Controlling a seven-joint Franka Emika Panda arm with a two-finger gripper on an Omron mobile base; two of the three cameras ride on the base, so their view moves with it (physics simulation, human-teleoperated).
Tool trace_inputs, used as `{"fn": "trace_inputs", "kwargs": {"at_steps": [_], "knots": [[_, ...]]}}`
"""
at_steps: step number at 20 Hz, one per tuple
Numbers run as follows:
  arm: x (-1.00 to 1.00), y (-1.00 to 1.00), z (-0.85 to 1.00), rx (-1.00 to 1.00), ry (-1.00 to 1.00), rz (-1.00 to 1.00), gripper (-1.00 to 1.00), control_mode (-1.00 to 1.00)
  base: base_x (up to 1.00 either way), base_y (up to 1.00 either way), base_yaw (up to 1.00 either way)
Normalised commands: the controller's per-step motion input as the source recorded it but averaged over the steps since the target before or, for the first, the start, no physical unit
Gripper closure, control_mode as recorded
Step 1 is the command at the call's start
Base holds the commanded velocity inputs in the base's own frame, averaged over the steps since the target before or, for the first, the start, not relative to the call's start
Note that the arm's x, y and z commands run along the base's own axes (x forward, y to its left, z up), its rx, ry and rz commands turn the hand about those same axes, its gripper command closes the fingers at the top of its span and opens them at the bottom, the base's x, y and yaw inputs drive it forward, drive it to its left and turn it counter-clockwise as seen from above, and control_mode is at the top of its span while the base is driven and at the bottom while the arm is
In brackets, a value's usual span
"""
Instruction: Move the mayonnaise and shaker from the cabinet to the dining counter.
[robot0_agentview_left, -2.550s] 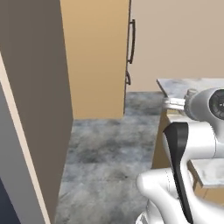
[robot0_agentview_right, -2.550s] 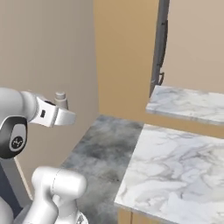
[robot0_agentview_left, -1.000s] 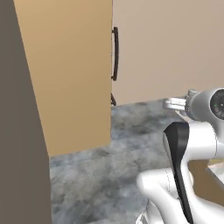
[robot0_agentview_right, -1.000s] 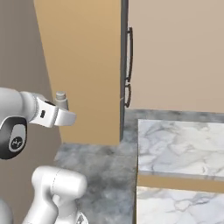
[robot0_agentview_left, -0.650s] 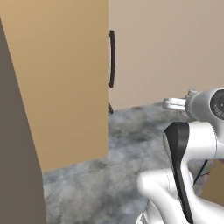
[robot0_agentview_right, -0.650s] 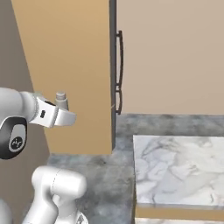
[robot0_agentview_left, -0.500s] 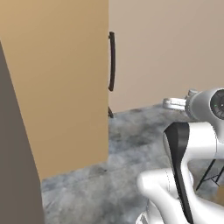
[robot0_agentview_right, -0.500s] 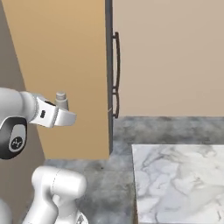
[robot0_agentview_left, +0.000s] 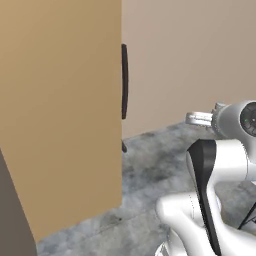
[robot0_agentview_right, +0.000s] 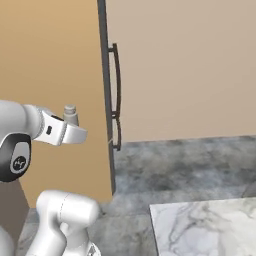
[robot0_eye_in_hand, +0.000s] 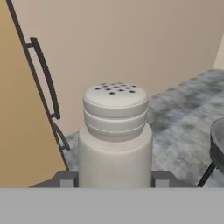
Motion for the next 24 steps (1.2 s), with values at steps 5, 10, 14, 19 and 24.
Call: {"fn": "trace_inputs", "kwargs": {"at_steps": [5, 10, 14, 19, 24], "knots": [[0.00, 0.00, 0.00, 0.00, 0.00, 0.00, 1.00, 1.00, 0.72, 0.21, -0.27], [0.00, 0.00, 0.00, 0.00, 0.00, 0.00, 1.00, 1.00, 0.63, 0.10, -0.33], [0.00, 0.00, 0.00, 0.00, 0.00, 0.00, 1.00, 1.00, 0.45, 0.13, -0.48], [0.00, 0.00, 0.00, 0.00, 0.00, 0.00, 1.00, 1.00, 0.40, 0.12, -0.54], [0.00, 0.00, 0.00, 0.00, 0.00, 0.00, 1.00, 1.00, 0.44, 0.11, -0.51]]}}
